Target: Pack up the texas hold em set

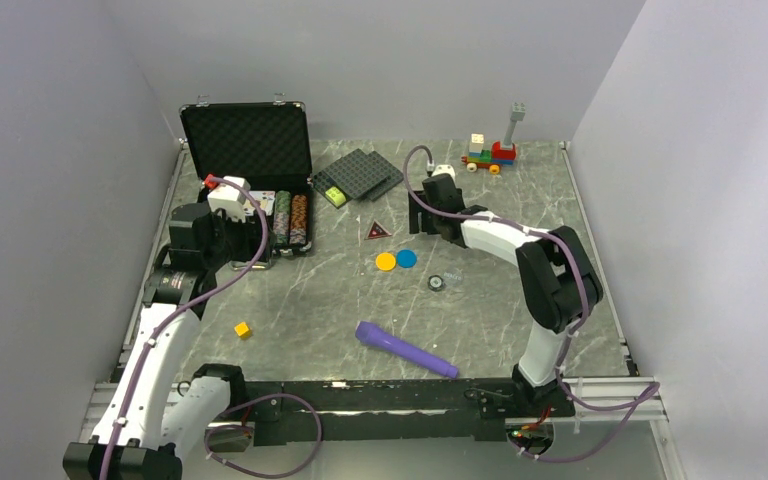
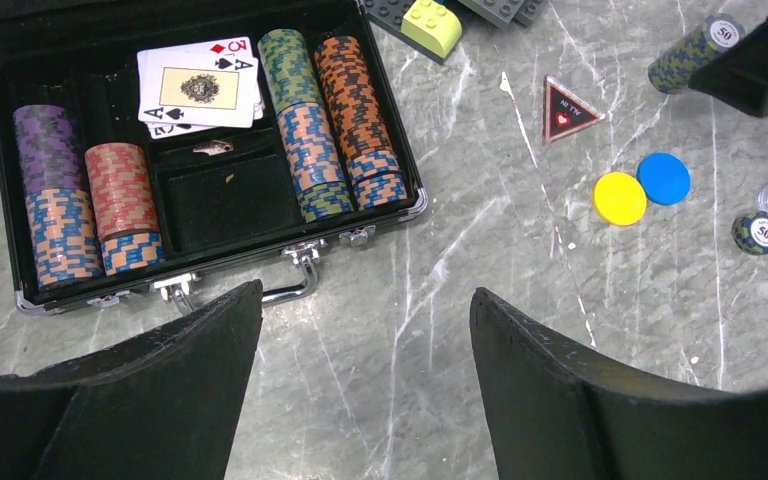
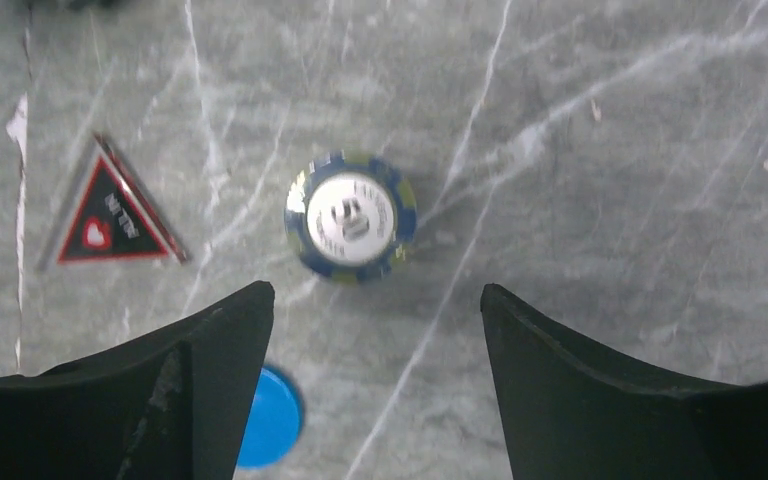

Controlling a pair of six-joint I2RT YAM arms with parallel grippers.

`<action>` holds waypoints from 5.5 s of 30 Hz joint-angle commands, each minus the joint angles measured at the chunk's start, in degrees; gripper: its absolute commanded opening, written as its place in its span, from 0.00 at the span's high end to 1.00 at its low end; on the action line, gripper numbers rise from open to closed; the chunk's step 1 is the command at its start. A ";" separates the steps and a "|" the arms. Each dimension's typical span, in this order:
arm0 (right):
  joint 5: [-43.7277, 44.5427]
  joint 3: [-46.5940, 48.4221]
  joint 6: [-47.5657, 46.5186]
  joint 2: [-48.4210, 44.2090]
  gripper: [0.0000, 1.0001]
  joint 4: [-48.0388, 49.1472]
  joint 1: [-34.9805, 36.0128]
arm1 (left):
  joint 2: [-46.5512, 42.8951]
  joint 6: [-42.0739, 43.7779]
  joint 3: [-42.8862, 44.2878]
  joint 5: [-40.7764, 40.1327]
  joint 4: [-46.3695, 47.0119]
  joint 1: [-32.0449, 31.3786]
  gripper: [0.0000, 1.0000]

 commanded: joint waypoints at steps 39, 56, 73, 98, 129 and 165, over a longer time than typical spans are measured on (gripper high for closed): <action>-58.50 0.15 8.24 -19.95 1.00 1.95 -0.26 | 4.49 -1.18 -1.97 38.11 12.94 -16.37 0.18; -66.27 -2.13 16.77 -19.01 1.00 14.97 9.05 | 8.40 0.84 -1.04 31.06 10.04 -23.48 0.17; -64.67 -0.70 15.82 -17.71 1.00 14.36 10.20 | 9.74 1.05 -0.14 25.35 8.04 -24.53 0.38; -60.87 -1.67 14.67 -18.44 0.88 13.37 10.98 | 10.49 1.24 -0.30 26.73 8.55 -24.62 1.00; -24.72 -8.89 9.49 -37.37 0.00 19.46 5.10 | 27.76 6.73 19.06 -1.01 4.20 0.67 1.00; -20.56 -13.82 5.84 -45.80 0.00 17.41 4.68 | 67.29 11.80 47.56 -4.48 -3.59 15.27 1.00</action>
